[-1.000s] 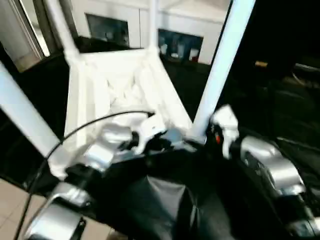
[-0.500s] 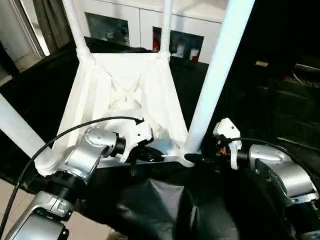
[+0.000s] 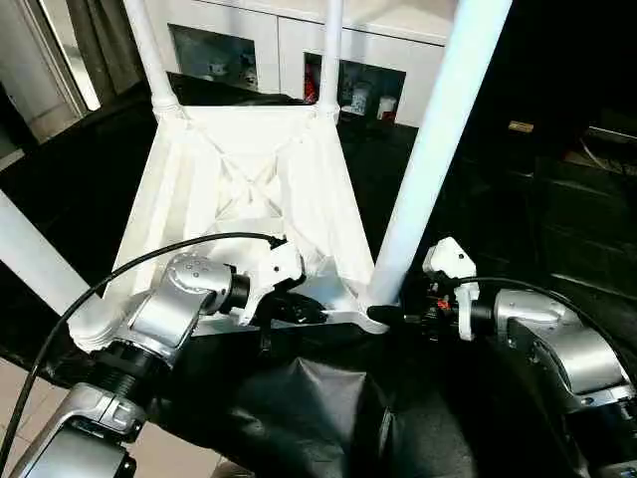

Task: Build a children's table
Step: Rotate leg to tighten

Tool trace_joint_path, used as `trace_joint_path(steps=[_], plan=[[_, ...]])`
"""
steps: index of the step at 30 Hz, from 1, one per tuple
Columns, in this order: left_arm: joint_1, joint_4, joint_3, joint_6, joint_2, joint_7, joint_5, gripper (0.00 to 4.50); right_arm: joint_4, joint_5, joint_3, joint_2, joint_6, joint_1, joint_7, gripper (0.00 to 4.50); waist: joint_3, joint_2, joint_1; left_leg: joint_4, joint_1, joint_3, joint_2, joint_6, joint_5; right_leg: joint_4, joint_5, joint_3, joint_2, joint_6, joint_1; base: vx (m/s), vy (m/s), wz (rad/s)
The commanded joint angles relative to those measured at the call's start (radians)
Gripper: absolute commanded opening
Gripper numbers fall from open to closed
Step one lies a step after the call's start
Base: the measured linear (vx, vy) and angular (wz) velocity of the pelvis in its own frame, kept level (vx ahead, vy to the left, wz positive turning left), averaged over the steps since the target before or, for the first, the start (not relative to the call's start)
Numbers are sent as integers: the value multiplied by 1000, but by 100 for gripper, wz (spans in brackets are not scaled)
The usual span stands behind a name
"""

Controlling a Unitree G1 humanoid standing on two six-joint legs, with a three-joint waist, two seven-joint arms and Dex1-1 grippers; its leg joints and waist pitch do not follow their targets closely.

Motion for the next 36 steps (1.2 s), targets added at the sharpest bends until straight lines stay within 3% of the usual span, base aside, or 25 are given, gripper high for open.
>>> trace_joint_path(steps=[1,5,8,9,11,12,13,14,15,16,21,24,25,30,32,36], plan=[[-7,-49,7,-9,-17,-8,-41,0,-15,7,21,3,1,16,16,261,-62,-2,0,-69,14,-15,36,34,-251,-67,-269,43,-50,-208,50,0,0,0],[-17,-19,21,-6,-37,62,-18,0,4,-5,14,27,-8,21,-26,261,-62,-2,0,-69,14,-14,36,31,-257,-69,-283,43,-51,-205,49,0,0,0],[-53,65,39,10,-91,215,33,0,106,-43,-43,134,-43,-5,-227,261,-60,-10,-5,-70,16,-14,32,15,-288,-81,-372,42,-52,-182,43,0,0,0],[-69,103,44,22,-112,279,54,0,143,-55,-64,175,-47,-16,-305,260,-60,-8,-6,-69,16,-15,32,7,-290,-79,-386,42,-54,-179,42,0,0,0],[-74,114,45,26,-119,298,61,0,154,-59,-70,188,-48,-20,-330,259,-59,-11,-10,-74,14,-21,29,-6,-308,-89,-466,38,-55,-138,46,0,0,0],[-108,172,67,77,-166,427,82,0,204,-63,-112,261,-59,-45,-464,259,-58,-10,-13,-73,15,-20,31,-7,-309,-90,-468,40,-55,-138,43,0,0,0],[-110,177,68,80,-171,436,84,0,209,-62,-116,269,-60,-47,-477,259,-59,-8,-14,-70,21,-20,29,-9,-328,-95,-494,38,-55,-135,35,0,0,0],[-147,231,72,93,-221,542,105,0,250,-67,-153,351,-65,-74,-615,259,-60,-11,-16,-72,20,-21,28,-10,-328,-97,-502,38,-56,-130,37,0,0,0],[-150,235,72,92,-226,550,107,0,253,-69,-155,358,-65,-76,-627,259,-61,-9,-17,-72,18,-24,26,-18,-323,-96,-512,35,-56,-124,37,0,0,0],[-173,266,71,78,-259,608,120,0,276,-93,-153,395,-74,-90,-690,259,-63,-13,-21,-73,19,-23,27,-17,-321,-98,-510,35,-54,-119,35,0,0,0],[-214,329,57,27,-321,655,137,0,331,-122,-156,463,-111,-132,-778,259,-69,-12,-20,-71,13,-19,25,4,-280,-90,-396,39,-52,-129,41,0,0,0],[-215,332,45,12,-328,639,138,0,330,-131,-145,464,-137,-138,-759,259,-71,-10,-18,-70,11,-16,26,18,-250,-79,-312,40,-49,-151,48,0,0,0],[-210,326,38,2,-323,621,138,0,324,-127,-147,462,-146,-137,-747,294,-70,-11,-17,-69,10,-15,26,24,-243,-77,-295,40,-48,-159,48,0,0,0],[-193,314,31,-39,-300,559,129,0,299,-114,-154,425,-178,-144,-693,339,-68,-11,-13,-68,10,-14,26,37,-242,-78,-303,40,-49,-164,50,0,0,0],[-186,305,37,-41,-290,531,117,0,289,-126,-144,389,-192,-146,-654,374,-67,-12,-14,-70,9,-15,26,34,-245,-80,-319,39,-50,-158,51,0,0,0],[-165,285,44,-80,-268,452,85,0,278,-164,-108,311,-231,-143,-572,394,-64,-12,-18,-68,8,-14,26,40,-249,-82,-332,40,-50,-157,50,0,0,0]])
